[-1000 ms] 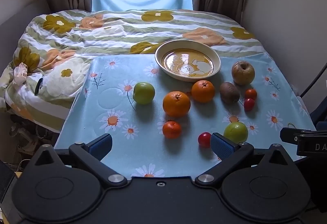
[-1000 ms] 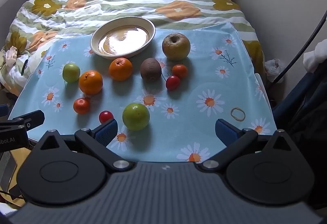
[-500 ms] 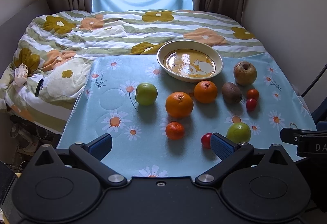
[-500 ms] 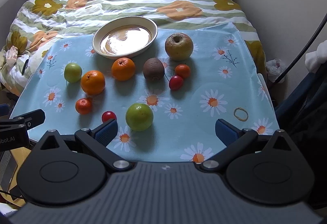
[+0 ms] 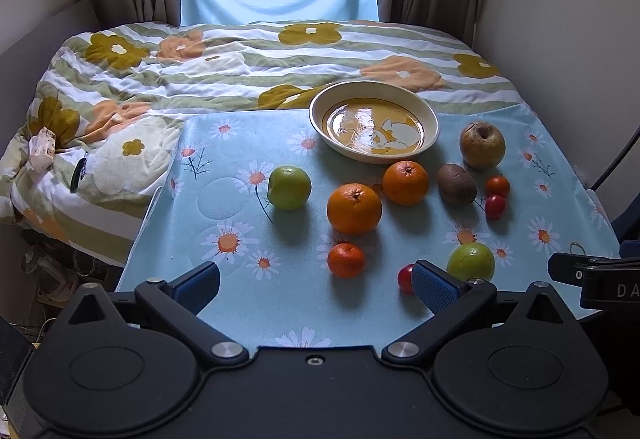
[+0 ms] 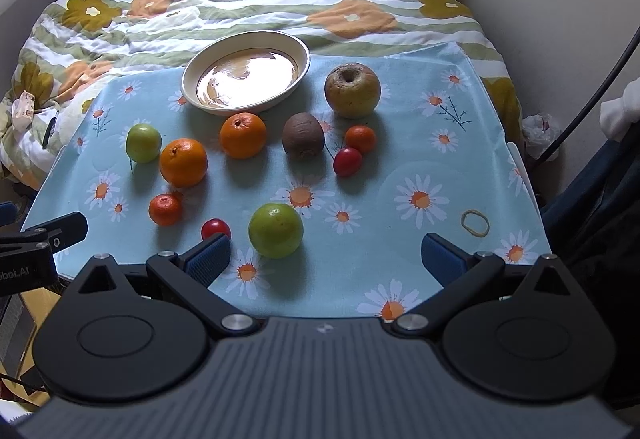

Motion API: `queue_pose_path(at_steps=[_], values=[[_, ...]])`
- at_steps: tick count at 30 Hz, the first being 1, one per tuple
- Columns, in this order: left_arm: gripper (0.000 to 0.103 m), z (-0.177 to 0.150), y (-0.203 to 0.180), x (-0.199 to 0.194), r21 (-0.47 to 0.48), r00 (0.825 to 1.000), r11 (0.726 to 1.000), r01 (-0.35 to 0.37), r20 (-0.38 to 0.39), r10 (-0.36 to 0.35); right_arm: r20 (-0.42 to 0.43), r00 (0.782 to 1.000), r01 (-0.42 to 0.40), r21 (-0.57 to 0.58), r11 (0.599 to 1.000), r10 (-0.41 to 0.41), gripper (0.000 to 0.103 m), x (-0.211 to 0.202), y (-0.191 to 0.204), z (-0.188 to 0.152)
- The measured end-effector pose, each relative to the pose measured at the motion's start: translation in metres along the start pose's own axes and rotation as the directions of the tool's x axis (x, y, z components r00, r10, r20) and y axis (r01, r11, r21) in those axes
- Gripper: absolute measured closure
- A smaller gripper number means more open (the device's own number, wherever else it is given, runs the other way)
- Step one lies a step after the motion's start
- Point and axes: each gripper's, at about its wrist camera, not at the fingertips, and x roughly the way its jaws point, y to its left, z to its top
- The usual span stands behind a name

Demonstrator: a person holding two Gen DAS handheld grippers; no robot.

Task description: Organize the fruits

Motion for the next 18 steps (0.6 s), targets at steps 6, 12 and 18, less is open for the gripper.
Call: queue_pose_path(at_steps=[6, 12, 18], values=[[0.0, 0.0015, 0.0008, 0.0016, 0.0, 1.0, 1.0, 0.0, 0.0, 0.0, 0.001, 1.0, -0.002, -0.004, 1.0, 0.002, 0.0, -0.0002, -0.0009, 0.0009], [0.0, 0.0027, 0.0011, 0.0042, -0.002, 1.0, 1.0, -0.003, -0.007, 0.003, -0.002, 1.0, -0.005, -0.003, 1.0, 0.005, 0.0, 0.0019, -0.0025, 0.0018], [0.0, 0.0029, 0.0008, 0.0047, 0.001, 1.0, 1.0, -0.007, -0.003, 0.007, -0.002, 1.0, -0.004, -0.002, 1.0, 0.004, 0.0, 0.0021, -0.0008, 0.0025]])
